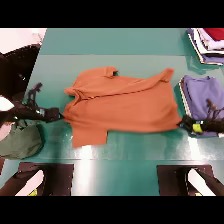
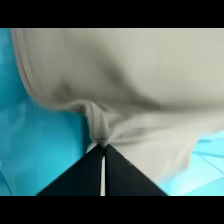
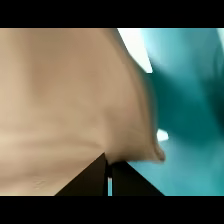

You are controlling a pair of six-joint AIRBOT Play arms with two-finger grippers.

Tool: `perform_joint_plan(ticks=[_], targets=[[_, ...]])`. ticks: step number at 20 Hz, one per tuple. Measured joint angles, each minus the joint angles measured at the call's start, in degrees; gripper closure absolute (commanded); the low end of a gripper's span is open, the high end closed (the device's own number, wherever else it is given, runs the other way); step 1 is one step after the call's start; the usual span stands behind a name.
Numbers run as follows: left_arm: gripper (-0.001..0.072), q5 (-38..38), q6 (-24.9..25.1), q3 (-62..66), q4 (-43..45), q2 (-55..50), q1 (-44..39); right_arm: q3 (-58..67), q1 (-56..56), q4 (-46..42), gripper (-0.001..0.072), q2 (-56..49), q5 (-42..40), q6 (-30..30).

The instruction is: Fold the shirts.

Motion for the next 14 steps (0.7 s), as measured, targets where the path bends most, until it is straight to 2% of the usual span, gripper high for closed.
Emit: perform_joint_plan(ticks=[6,11,14], targets=[[0.0685,-5.7,-2.29,30.62,0.35,0.0,0.0,25.33,3.37,0.57,0.0696,8.0,1.64,0.0],[0.0685,-8.28,-5.07,64.13,0.39,0.07,0.02,49.13,3.76,0.39,0.0697,9.55,4.37,0.0],[0.0686,-8.02,-7.26,77.94,0.39,0.7,0.04,60.41,1.73,-0.35,0.0698,9.77,7.13,0.02]])
